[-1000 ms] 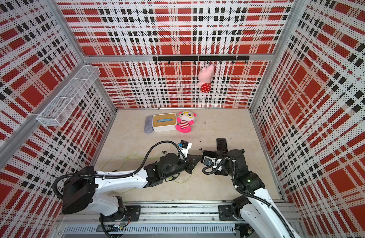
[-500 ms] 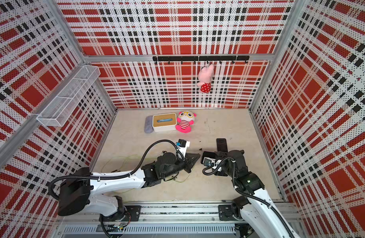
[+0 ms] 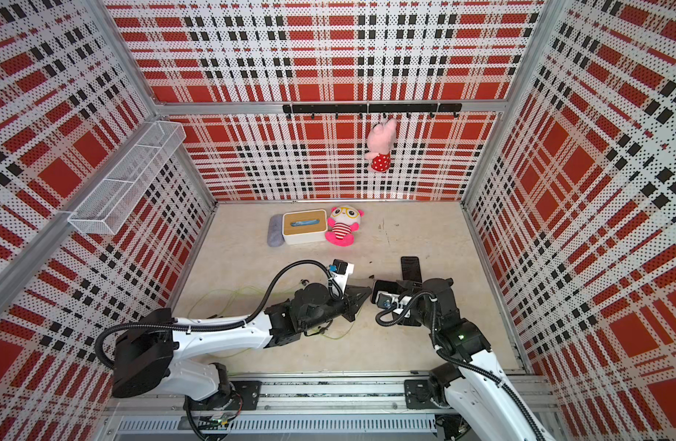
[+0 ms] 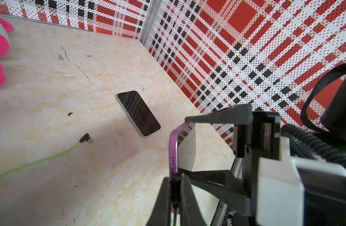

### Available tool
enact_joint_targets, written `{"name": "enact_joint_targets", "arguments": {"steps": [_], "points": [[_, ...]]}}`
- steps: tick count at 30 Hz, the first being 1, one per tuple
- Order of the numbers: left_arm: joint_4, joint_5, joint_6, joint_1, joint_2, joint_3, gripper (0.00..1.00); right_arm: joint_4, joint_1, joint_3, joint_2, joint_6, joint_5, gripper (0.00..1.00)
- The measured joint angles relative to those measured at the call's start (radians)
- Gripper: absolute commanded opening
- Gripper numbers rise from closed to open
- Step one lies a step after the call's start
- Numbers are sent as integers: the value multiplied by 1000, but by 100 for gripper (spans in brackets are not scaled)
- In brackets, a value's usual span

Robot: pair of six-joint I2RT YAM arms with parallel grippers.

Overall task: Plug wired earphones into phones
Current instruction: Insert the wired earphone into the phone.

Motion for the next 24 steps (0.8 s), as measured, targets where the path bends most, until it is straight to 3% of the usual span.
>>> {"name": "enact_joint_targets", "arguments": {"steps": [24], "points": [[-3,10,-3,3,0,-19,0,24,0,0,1,5,-17,61]]}}
